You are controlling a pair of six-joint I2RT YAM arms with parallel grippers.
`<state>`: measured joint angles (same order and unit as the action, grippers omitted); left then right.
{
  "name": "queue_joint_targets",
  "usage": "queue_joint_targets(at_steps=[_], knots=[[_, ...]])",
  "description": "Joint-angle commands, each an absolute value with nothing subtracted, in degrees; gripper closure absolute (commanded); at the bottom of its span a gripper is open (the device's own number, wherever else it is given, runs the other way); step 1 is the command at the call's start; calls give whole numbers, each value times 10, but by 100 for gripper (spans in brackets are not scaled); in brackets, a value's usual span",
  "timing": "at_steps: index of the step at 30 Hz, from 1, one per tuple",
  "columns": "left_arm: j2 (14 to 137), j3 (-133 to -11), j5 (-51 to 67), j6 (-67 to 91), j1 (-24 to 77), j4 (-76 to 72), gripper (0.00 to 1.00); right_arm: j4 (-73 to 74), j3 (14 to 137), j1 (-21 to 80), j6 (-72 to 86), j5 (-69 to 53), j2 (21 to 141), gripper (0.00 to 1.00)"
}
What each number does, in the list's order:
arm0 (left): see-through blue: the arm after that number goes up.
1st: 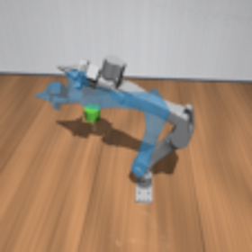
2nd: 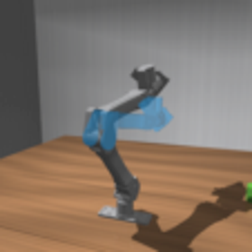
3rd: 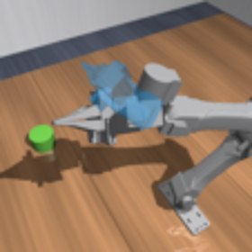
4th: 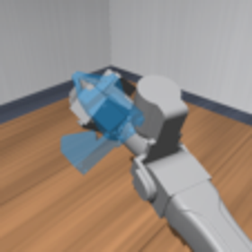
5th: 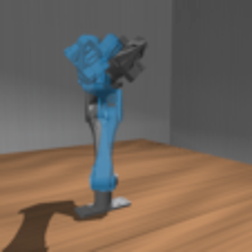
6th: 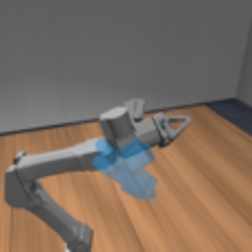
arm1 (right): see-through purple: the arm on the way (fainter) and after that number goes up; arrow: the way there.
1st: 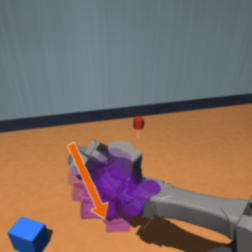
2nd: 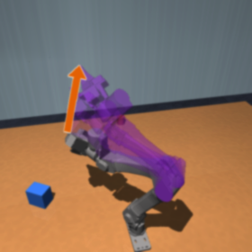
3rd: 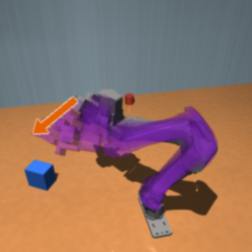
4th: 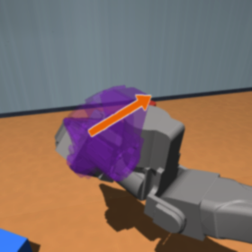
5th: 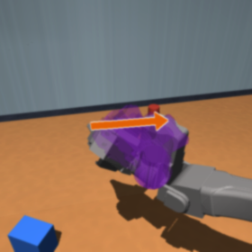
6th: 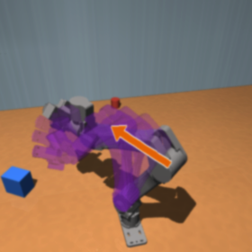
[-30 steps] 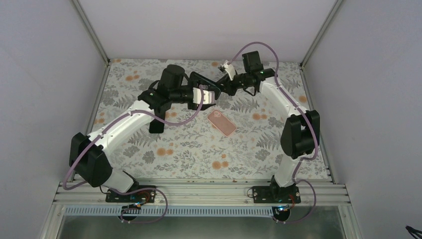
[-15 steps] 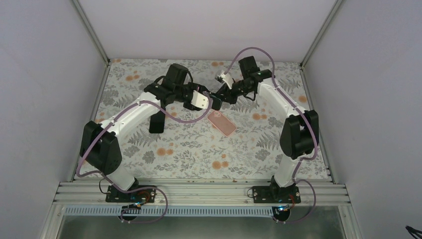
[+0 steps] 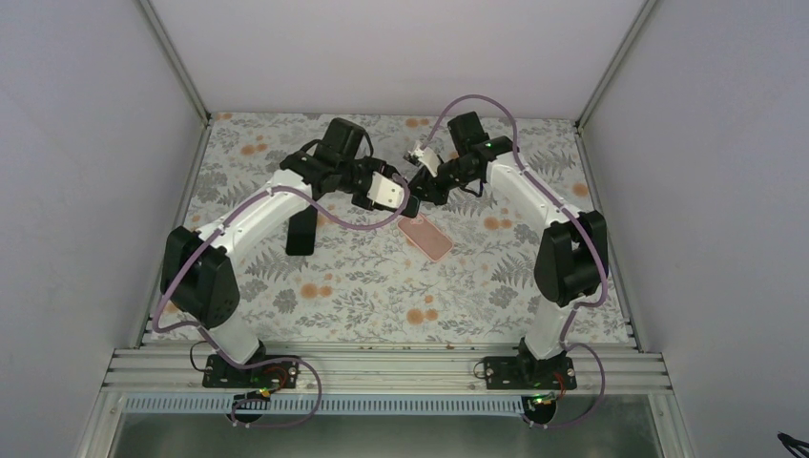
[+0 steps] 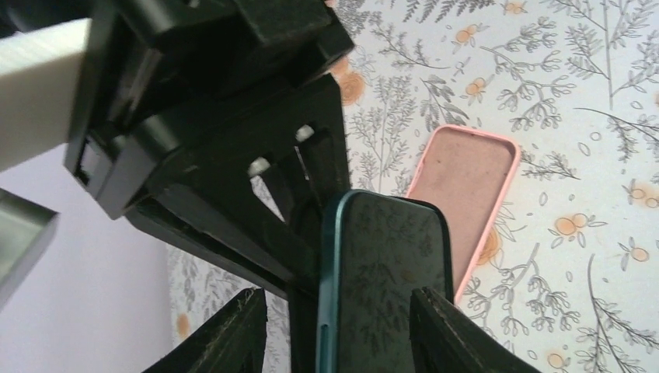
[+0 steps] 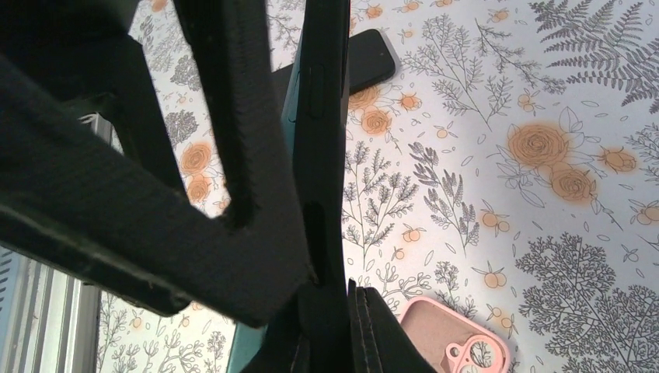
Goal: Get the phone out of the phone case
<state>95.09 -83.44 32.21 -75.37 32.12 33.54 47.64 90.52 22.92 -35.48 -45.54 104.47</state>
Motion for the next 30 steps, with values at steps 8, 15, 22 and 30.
queue_joint_targets(at_steps=[8,15,22,30], knots=[[933,-837,348,-765,338,370,56,454,911,234,-354,-465,1031,96],[967,-861,323,-757,340,390,58,456,911,237,-355,-468,1021,96],[968,-855,292,-736,335,350,58,465,908,241,-358,-477,1008,96],[978,-863,263,-729,331,356,57,473,908,244,-362,-483,998,96]])
